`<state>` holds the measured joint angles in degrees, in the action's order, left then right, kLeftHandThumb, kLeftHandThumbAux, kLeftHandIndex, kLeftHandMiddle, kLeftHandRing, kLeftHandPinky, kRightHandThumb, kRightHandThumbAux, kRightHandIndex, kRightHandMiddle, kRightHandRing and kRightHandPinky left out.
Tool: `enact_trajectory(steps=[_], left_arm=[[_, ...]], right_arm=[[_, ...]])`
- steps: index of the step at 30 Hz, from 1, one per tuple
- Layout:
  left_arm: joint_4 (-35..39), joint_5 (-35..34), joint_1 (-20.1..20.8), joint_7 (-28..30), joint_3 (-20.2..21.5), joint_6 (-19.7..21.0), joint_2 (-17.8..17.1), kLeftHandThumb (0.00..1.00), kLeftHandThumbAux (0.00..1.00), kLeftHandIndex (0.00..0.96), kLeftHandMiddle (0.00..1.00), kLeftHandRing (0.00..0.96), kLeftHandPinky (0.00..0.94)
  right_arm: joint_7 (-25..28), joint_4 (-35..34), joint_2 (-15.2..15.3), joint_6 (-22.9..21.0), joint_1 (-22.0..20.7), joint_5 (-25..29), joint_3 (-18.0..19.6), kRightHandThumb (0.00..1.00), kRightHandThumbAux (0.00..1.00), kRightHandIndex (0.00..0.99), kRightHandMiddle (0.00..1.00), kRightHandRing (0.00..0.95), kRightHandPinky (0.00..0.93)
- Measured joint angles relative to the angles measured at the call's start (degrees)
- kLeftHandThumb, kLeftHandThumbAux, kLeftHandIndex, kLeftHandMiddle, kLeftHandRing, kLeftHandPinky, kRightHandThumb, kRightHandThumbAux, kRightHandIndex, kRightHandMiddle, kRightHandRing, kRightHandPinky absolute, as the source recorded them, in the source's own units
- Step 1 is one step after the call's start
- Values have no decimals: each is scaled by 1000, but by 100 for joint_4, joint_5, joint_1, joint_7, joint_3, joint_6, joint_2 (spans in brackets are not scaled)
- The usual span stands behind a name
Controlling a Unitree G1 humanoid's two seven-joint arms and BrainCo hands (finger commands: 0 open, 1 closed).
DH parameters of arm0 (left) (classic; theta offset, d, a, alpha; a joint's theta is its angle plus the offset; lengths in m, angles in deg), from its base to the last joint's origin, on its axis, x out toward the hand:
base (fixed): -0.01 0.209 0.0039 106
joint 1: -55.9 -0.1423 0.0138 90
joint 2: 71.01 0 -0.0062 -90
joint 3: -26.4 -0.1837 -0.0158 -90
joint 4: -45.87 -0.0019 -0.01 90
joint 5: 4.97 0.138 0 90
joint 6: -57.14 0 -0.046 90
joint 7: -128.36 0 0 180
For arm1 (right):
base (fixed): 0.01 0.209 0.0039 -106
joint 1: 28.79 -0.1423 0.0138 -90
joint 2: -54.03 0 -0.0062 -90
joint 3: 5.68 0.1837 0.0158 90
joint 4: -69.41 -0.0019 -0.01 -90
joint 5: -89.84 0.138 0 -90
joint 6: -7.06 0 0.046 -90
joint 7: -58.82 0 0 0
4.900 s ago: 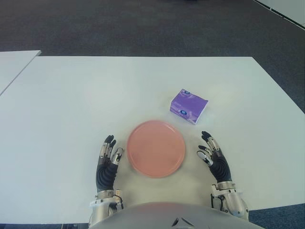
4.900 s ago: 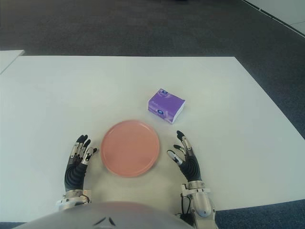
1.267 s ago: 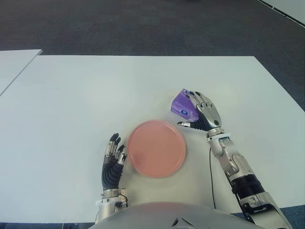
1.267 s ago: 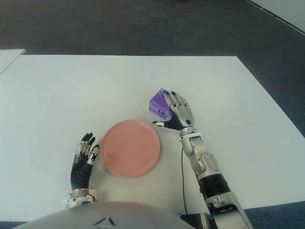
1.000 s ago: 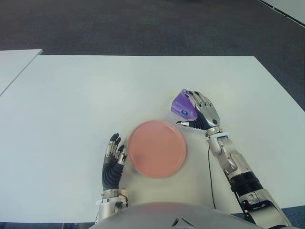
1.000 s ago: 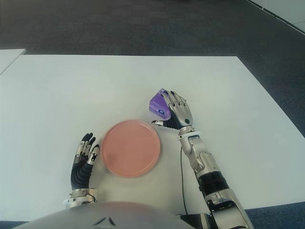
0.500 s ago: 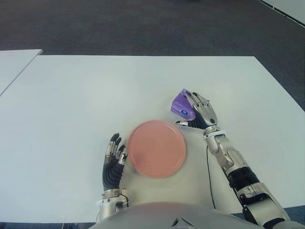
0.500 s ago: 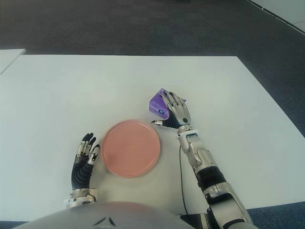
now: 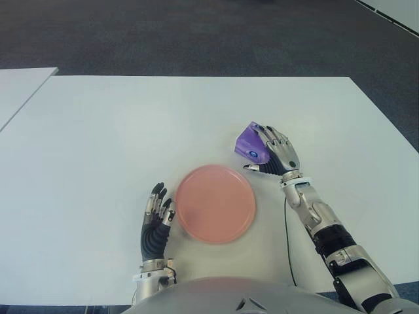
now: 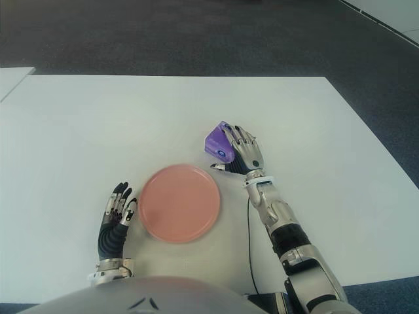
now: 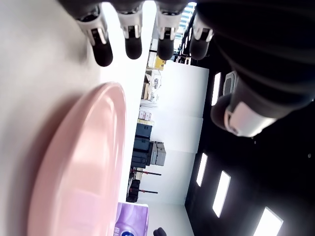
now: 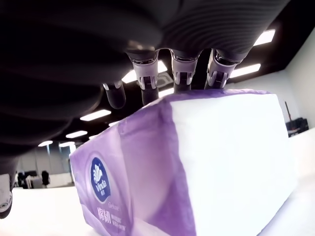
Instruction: Put the tissue paper into the plate.
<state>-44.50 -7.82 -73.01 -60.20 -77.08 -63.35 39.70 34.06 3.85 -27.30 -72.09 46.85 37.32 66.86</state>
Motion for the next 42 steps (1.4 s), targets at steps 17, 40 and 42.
enact_trajectory(steps=[17, 40, 42], left_arm=[[-1, -2, 0, 0, 11, 0, 0, 90, 570, 9, 36, 0, 0], [-46, -5, 2, 0, 22, -68, 0, 100, 563, 16, 36, 0, 0], [-47, -8, 2, 0, 25, -71, 0, 102, 561, 18, 38, 0, 0]], right_arm=[[0, 440, 82, 1, -344, 84, -79, 242, 496, 0, 0, 0, 0], [87, 651, 137, -26, -642, 189, -129, 268, 518, 0, 0, 0, 0], [87, 674, 137, -42, -652, 195, -139, 267, 517, 0, 0, 0, 0]])
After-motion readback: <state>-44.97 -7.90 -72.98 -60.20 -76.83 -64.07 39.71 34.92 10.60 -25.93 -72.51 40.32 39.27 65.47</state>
